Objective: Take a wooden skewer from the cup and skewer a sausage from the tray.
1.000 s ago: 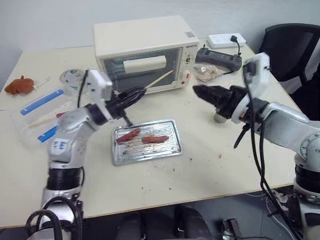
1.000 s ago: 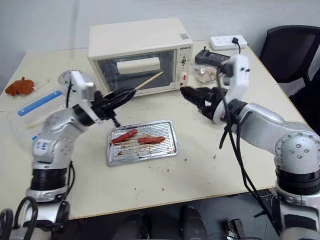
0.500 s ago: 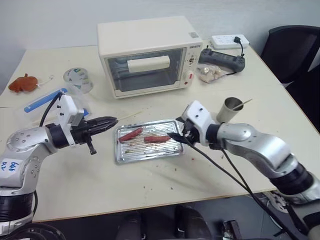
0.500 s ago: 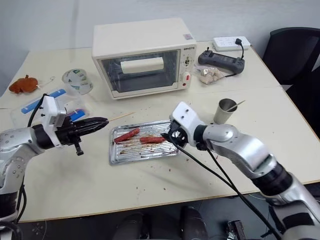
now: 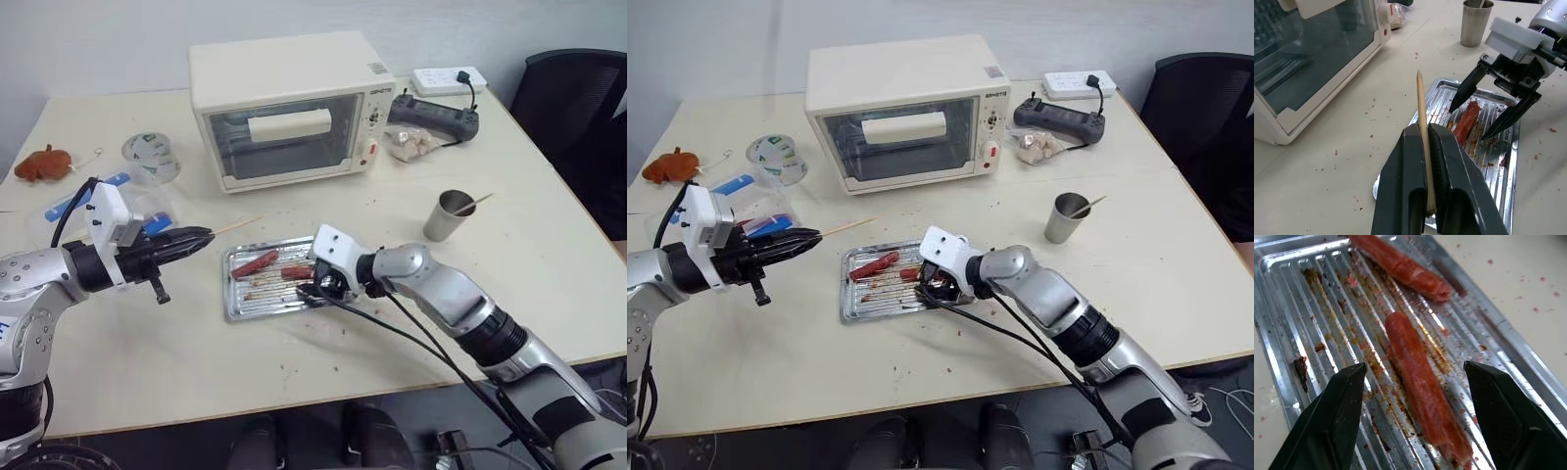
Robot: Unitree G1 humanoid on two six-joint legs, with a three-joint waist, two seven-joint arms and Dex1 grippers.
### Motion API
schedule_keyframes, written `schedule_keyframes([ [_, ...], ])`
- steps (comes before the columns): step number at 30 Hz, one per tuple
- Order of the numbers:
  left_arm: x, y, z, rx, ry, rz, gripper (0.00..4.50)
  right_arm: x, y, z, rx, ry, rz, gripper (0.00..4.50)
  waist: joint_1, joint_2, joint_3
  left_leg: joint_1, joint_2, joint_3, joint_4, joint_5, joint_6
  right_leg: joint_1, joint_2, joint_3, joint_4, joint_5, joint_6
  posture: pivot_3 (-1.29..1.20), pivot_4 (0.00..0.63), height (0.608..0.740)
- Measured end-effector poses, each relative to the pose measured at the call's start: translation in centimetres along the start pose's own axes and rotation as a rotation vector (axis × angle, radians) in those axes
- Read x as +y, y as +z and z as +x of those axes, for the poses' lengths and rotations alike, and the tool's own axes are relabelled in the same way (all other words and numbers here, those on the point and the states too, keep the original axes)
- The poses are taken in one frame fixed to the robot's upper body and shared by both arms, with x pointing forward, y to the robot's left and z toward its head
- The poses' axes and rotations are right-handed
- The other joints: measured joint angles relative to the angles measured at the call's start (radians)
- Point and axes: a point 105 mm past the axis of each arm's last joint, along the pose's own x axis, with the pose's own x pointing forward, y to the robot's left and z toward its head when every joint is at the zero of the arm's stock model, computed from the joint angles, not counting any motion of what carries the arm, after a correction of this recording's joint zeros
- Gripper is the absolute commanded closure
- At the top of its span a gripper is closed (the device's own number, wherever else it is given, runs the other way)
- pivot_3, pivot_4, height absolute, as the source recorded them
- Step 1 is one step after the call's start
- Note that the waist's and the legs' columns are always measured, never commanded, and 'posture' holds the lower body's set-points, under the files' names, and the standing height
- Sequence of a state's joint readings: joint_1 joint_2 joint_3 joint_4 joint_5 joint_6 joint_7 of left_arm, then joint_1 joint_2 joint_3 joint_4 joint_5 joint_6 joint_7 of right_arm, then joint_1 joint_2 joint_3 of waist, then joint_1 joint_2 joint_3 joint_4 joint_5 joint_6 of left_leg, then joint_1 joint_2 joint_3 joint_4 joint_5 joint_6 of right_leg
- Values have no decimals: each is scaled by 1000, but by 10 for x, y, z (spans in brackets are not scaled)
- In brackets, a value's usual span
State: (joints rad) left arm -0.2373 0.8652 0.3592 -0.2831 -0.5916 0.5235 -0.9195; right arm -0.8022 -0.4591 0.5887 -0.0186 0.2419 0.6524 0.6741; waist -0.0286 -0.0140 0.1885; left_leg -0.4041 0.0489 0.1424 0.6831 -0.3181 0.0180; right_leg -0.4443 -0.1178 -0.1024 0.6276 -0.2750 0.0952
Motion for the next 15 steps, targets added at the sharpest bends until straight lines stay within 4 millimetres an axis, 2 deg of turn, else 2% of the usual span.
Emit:
schedule_keyframes([
  [5, 0, 2, -1, -5, 3, 10, 4500, 2, 5, 12, -3, 43, -2, 1209, -2, 0, 0, 0, 0, 0, 0, 0, -1, 0, 1, 0, 0, 0, 0, 0, 150, 740],
  [8, -1, 4, 0, -8, 0, 18, 4500, 2, 7, 16, -5, 62, 5, 1696, -2, 0, 0, 0, 0, 0, 0, 0, -1, 0, 1, 0, 0, 0, 0, 0, 150, 740],
  [12, -1, 5, -1, -11, 5, 19, 4500, 6, 8, 18, -13, 92, 19, 2886, -2, 0, 0, 0, 0, 0, 0, 0, -1, 0, 1, 0, 0, 0, 0, 0, 150, 740],
  [15, 0, 5, -1, -12, 11, 20, 4500, 5, 9, 18, -13, 88, 21, 2886, -2, 0, 0, 0, 0, 0, 0, 0, -1, 0, 1, 0, 0, 0, 0, 0, 150, 740],
])
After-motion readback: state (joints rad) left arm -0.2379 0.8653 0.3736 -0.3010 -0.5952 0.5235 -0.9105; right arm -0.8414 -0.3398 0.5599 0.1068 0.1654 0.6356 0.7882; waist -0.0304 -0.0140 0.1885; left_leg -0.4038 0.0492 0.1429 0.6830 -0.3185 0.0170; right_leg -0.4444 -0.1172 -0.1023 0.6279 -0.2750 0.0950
